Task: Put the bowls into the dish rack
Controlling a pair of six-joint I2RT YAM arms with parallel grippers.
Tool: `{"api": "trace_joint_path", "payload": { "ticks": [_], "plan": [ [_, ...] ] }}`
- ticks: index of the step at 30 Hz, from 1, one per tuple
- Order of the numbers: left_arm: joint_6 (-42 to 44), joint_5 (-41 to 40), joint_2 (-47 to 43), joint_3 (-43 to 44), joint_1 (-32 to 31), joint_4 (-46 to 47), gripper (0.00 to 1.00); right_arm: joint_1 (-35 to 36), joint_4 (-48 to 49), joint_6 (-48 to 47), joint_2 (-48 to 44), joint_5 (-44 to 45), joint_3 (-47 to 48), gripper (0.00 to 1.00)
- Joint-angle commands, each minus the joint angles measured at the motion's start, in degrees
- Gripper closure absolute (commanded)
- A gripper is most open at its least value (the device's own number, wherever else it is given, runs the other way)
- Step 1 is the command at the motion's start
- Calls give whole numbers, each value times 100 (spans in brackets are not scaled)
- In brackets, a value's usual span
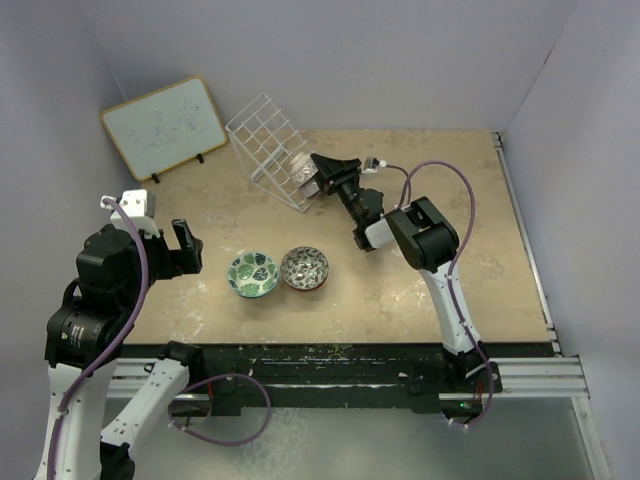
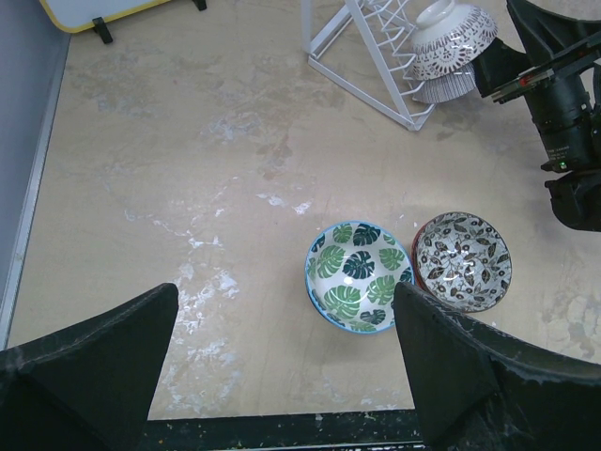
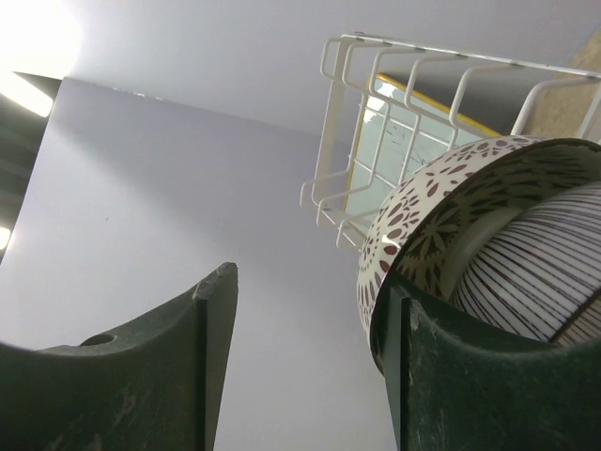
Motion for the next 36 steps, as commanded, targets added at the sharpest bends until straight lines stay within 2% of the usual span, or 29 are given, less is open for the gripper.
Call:
{"api": "trace_joint_path", "payload": {
  "ticks": [1, 9, 19, 24, 31, 36],
  "plan": [
    [-88, 59, -17, 222, 16, 153, 1, -56, 1941, 10, -295, 250, -173, 38],
    [-152, 33, -43, 188, 16, 191, 1, -72, 1862, 158, -377, 109, -450, 35],
    [-203, 52, -52, 160, 16, 245, 1, -114, 1188, 294, -780, 223, -1133, 35],
    [-224, 30, -46, 124, 16, 266, 1, -131, 1312, 447, -810, 215, -1374, 36],
    [-192, -60, -44, 141, 16, 260, 1, -127, 1317, 198, -1507, 52, -2190, 36],
    [-184, -100, -48, 208, 16, 224, 1, -130, 544, -319, -2522, -386, -2898, 37]
  ]
}}
